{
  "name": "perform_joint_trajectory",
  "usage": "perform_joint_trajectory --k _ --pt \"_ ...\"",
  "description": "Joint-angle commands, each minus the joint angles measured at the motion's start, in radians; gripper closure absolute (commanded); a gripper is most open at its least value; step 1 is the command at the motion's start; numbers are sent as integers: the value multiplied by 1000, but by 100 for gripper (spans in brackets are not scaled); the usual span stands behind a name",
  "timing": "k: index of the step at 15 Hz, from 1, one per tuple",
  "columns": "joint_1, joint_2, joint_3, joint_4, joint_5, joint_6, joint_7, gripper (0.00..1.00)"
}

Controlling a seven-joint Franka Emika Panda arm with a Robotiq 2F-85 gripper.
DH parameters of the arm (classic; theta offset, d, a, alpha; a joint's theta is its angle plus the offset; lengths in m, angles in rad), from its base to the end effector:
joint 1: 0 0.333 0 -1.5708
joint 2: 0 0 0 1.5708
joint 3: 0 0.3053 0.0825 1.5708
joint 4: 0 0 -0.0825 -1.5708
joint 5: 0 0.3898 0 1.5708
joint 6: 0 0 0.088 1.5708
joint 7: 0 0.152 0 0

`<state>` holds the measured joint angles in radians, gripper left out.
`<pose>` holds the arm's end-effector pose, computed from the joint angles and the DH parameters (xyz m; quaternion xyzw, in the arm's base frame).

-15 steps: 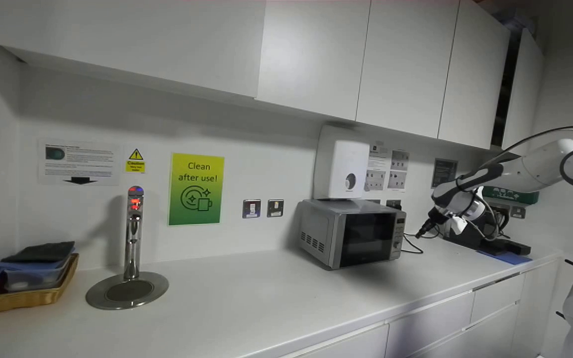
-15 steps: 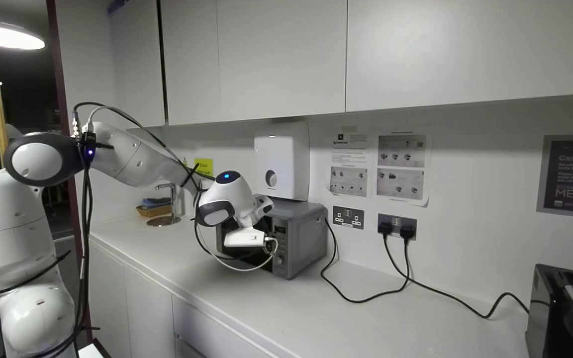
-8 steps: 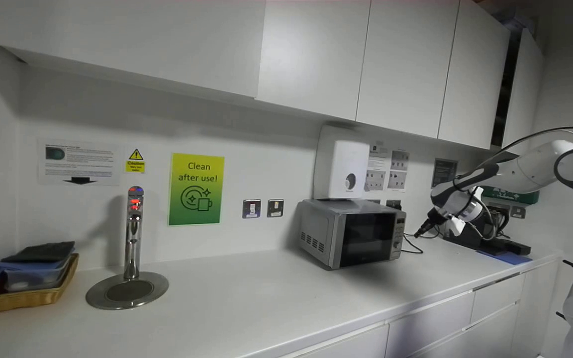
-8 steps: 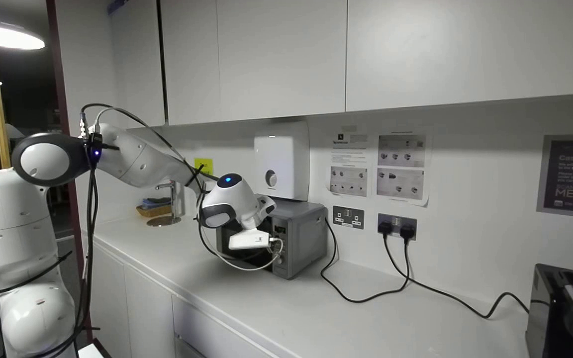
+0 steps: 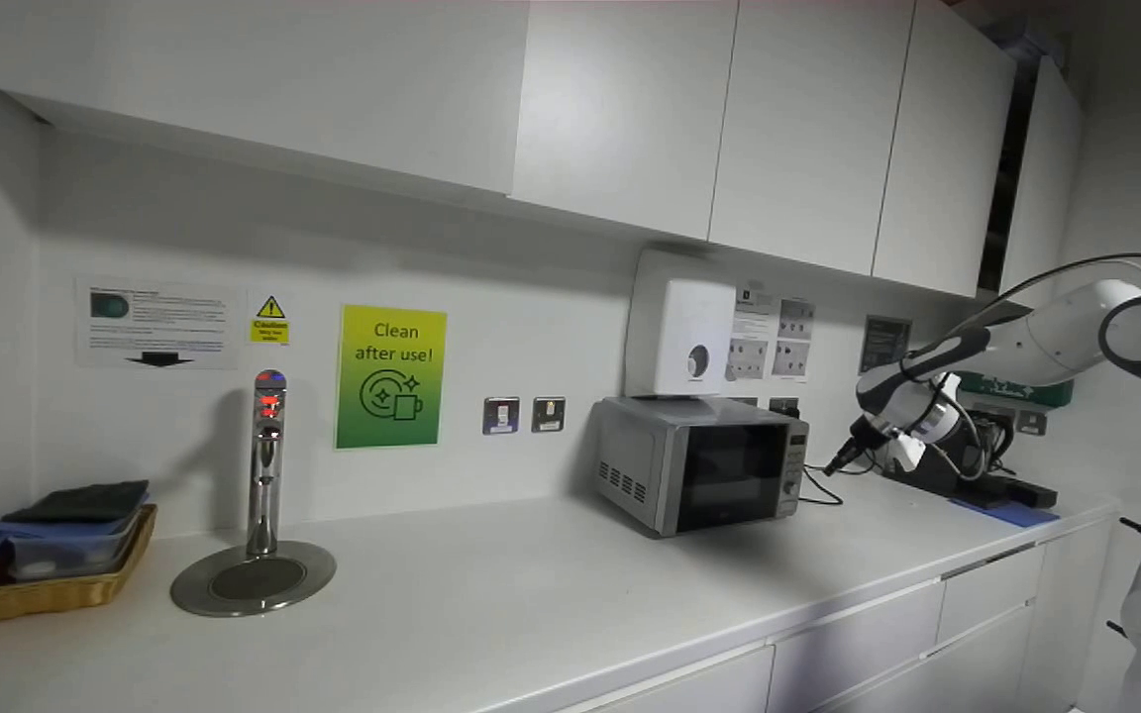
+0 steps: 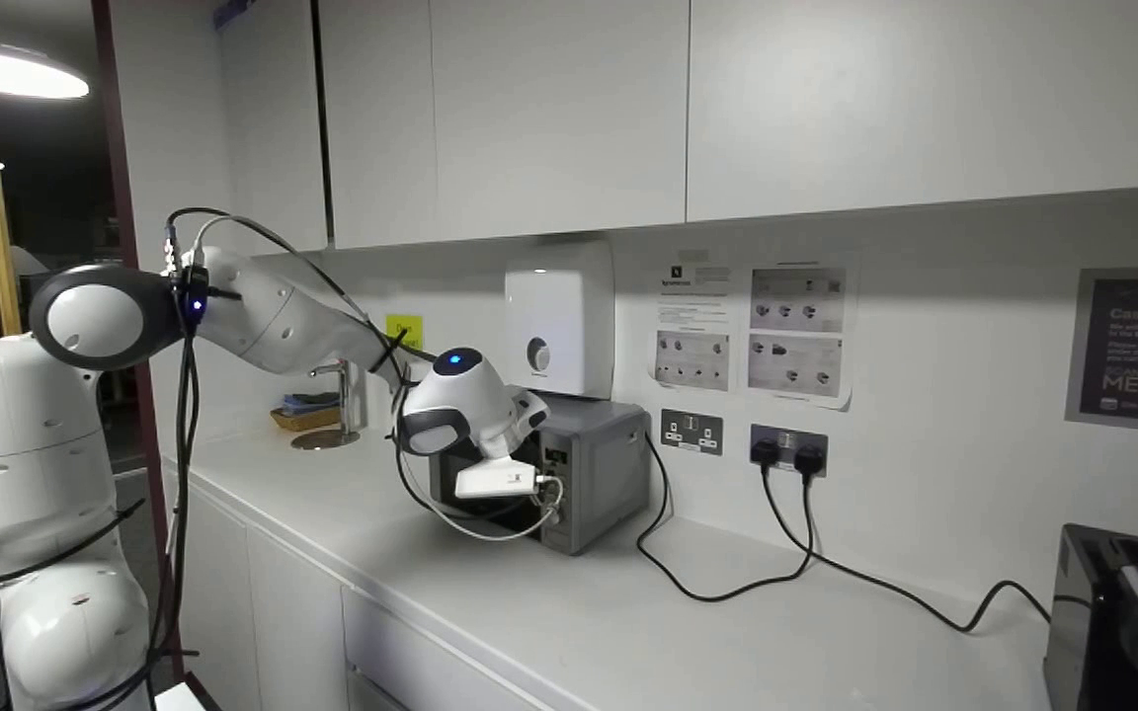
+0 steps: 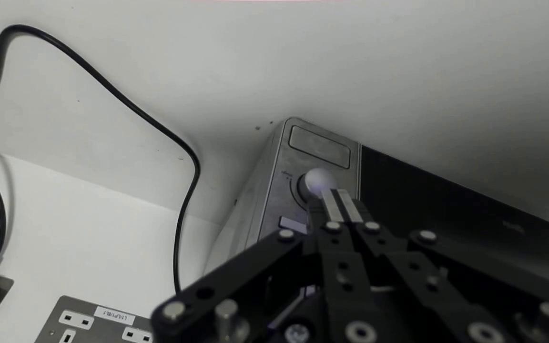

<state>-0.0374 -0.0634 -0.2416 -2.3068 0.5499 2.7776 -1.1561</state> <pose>0.5437 -0.1714 0.3741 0.9335 0.1937 0.2993 0.0395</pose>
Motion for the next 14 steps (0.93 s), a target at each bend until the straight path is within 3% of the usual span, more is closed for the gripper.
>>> perform_joint_trajectory --k 1,14 --pt "12 17 3 10 68 46 -23 100" --pt "32 99 25 43 232 196 -39 100"
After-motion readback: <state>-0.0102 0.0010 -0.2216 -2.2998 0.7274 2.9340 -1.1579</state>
